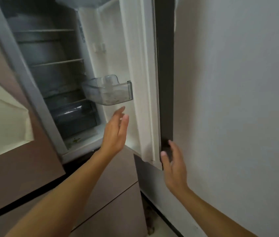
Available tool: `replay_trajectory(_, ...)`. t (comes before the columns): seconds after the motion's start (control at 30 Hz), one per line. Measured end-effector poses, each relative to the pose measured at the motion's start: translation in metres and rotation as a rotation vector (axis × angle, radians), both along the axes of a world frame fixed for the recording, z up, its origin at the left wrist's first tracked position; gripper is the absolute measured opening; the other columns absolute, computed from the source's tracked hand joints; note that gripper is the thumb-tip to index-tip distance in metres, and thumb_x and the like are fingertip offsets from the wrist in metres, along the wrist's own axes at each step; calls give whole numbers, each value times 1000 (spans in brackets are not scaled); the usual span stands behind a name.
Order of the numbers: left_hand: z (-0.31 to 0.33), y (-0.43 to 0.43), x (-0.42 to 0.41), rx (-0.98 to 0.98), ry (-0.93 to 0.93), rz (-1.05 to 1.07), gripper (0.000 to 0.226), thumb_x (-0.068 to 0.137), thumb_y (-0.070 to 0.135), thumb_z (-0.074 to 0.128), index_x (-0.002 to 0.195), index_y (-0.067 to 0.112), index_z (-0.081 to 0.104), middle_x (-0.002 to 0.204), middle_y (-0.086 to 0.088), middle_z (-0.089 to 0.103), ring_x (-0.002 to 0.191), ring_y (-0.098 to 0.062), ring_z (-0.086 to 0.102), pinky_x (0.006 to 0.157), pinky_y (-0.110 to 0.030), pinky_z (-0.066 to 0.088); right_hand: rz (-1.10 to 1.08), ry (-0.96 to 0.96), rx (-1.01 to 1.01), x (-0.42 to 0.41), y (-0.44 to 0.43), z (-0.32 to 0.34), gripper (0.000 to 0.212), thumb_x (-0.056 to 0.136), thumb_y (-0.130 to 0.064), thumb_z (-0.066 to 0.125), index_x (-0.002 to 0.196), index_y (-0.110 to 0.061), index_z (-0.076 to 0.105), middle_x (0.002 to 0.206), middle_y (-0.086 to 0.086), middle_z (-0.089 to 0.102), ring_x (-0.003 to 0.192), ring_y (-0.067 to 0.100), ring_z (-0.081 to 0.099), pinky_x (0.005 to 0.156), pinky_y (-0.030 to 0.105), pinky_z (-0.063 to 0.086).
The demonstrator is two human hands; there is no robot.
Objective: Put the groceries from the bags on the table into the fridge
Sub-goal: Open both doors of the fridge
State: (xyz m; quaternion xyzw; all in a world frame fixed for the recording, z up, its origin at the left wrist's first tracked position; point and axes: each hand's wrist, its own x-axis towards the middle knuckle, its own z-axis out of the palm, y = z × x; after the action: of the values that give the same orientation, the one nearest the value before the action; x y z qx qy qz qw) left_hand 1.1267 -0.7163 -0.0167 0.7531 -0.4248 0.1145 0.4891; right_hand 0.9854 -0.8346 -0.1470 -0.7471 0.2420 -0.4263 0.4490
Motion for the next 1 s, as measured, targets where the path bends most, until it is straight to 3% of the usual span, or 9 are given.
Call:
replay_trajectory(0.1, 26, -47, -23, -48, -2, -26, 30, 102, 35, 39, 98, 12, 57, 78, 3, 58, 68, -9, 53, 65, -28, 43, 50, 226, -208, -5, -26, -9, 66, 95, -43, 55, 152, -31, 24, 155, -18, 19, 138, 0, 22, 109, 26, 29)
replay_trajectory(0.17, 32, -73, -32, -29, 29, 12, 31, 100, 34, 45, 86, 8, 55, 66, 3, 49, 59, -10, 45, 59, -28, 39, 19, 270, -260, -2, -51, -11, 68, 95, -36, 60, 153, -28, 24, 158, -11, 21, 141, 8, 28, 109, 28, 34)
replay_trajectory(0.4, 42, -143, -30, 109, -75, 106, 33, 99, 37, 46, 89, 8, 58, 70, -7, 61, 66, -20, 59, 66, -40, 52, -1, 261, -251, 27, -127, 2, 57, 98, -30, 54, 150, -15, 34, 145, 4, 49, 127, 24, 52, 105, 39, 46)
replay_trajectory(0.57, 51, -179, -23, 200, -91, 126, 34, 100, 37, 46, 91, 5, 57, 76, -11, 61, 70, -20, 61, 72, -43, 56, -42, 331, -286, 47, -164, 9, 54, 99, -22, 52, 149, -13, 35, 134, 9, 57, 113, 29, 60, 95, 38, 50)
replay_trajectory(0.67, 51, -183, -19, 278, -97, 101, 34, 101, 37, 42, 95, 6, 55, 81, -11, 61, 77, -22, 62, 75, -41, 55, -12, 334, -275, 51, -173, 7, 56, 97, -23, 55, 148, -13, 36, 135, 8, 55, 114, 29, 59, 94, 38, 51)
replay_trajectory(0.77, 42, -162, -12, 376, -184, 28, 36, 101, 37, 39, 119, 10, 55, 95, -5, 65, 91, -25, 63, 77, -36, 50, -70, 302, -342, 36, -162, -9, 63, 89, -18, 65, 146, -10, 39, 142, 8, 47, 125, 27, 48, 96, 37, 47)
replay_trajectory(0.83, 27, -130, 1, 465, -276, 42, 40, 100, 38, 42, 130, 16, 54, 103, -3, 68, 95, -23, 63, 82, -36, 50, -145, 197, -475, 20, -137, -26, 54, 84, -16, 67, 135, -11, 50, 133, 7, 52, 118, 22, 49, 91, 30, 44)
replay_trajectory(0.9, 9, -87, 19, 568, -364, 118, 36, 98, 40, 45, 123, 20, 60, 99, 0, 70, 89, -21, 65, 79, -37, 52, -74, 99, -552, 12, -99, -41, 40, 83, -24, 58, 122, -16, 56, 119, 1, 56, 106, 16, 51, 85, 24, 40)
replay_trajectory(1.0, -7, -10, 43, 721, -393, 277, 32, 97, 42, 44, 108, 21, 65, 94, 1, 69, 83, -21, 65, 74, -38, 54, 210, 170, -601, 30, -48, -53, 33, 81, -27, 56, 114, -24, 56, 107, -5, 57, 95, 11, 54, 75, 21, 47)
